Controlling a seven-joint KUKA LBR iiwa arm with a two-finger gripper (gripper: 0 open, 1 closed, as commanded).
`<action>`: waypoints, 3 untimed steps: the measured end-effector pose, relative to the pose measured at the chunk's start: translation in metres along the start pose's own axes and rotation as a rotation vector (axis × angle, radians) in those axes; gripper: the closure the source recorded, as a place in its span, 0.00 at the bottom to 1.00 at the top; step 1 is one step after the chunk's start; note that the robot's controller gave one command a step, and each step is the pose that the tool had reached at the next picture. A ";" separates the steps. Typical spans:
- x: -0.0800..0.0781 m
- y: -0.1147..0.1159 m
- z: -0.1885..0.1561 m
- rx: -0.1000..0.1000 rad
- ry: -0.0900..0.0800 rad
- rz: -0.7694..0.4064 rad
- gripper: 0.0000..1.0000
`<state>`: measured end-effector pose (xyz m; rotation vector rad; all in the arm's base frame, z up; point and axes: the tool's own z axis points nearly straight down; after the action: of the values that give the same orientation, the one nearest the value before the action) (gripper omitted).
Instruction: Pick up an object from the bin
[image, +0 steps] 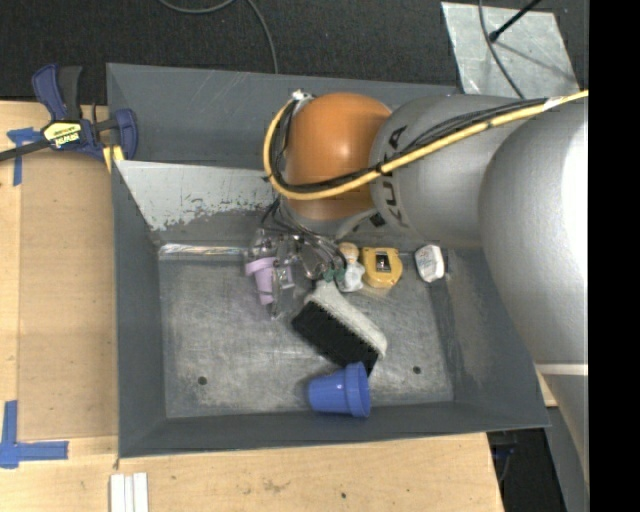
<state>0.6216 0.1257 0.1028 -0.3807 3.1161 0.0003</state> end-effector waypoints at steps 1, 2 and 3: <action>-0.003 -0.004 -0.015 0.000 -0.006 0.003 1.00; 0.000 -0.002 -0.017 0.000 -0.001 -0.006 1.00; -0.005 -0.001 -0.048 0.000 -0.001 -0.011 1.00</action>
Offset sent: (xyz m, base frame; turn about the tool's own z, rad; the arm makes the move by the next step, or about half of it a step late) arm -0.0024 0.0003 0.0239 -0.0155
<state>0.6266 0.1255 0.1506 -0.3971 3.1135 0.0000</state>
